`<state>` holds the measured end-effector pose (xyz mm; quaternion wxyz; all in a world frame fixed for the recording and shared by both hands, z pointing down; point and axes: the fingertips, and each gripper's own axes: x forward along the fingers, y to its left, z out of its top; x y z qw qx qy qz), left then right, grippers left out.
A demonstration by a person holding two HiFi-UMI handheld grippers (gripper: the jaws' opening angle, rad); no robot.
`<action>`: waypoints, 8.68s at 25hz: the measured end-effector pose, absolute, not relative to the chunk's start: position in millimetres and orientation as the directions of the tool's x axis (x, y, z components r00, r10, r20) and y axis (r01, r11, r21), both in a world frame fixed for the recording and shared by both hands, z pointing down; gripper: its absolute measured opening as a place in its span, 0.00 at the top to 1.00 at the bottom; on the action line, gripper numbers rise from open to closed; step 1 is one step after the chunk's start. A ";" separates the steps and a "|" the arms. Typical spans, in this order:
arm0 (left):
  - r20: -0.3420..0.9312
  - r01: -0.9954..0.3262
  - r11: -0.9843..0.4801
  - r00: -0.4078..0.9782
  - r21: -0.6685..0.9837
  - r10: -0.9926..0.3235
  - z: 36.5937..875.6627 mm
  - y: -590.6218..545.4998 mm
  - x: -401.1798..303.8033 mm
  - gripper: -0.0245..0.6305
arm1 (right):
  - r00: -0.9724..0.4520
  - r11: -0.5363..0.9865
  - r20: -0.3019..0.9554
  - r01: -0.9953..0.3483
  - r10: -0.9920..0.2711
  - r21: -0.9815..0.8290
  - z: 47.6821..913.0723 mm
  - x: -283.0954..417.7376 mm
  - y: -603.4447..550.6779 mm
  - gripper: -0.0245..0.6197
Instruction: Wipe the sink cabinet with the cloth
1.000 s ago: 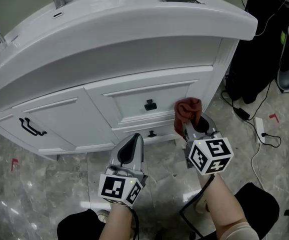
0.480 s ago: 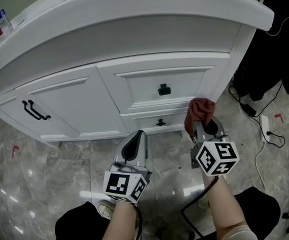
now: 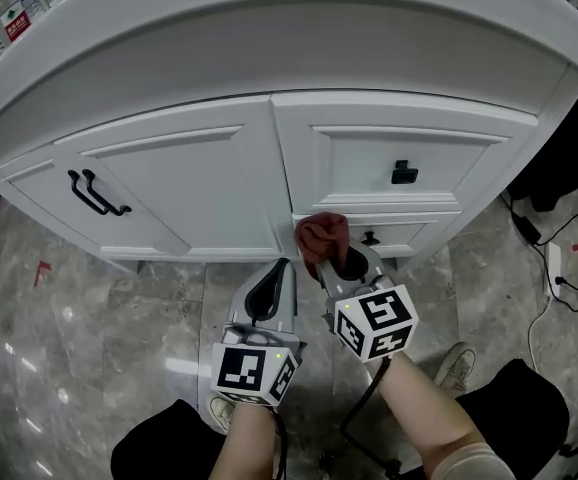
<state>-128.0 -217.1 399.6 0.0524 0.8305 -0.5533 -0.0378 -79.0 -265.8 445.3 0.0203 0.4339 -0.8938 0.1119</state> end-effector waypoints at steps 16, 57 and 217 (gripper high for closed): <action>0.015 -0.910 -0.388 0.394 0.147 -0.919 421.1 -223.4 -129.5 0.96 | -0.597 0.578 0.178 -0.802 -0.782 -0.150 466.6 -74.4 -281.7 0.83; 0.073 -0.897 -0.430 0.437 0.097 -0.896 445.3 -216.1 -83.9 0.96 | -0.476 0.432 0.213 -0.874 -0.853 -0.221 500.9 7.3 -256.2 0.84; -0.120 -0.875 -0.484 0.481 -0.007 -0.869 320.2 -48.5 -53.8 0.96 | -0.298 0.297 0.005 -0.954 -0.955 -0.045 379.0 87.2 -78.0 0.84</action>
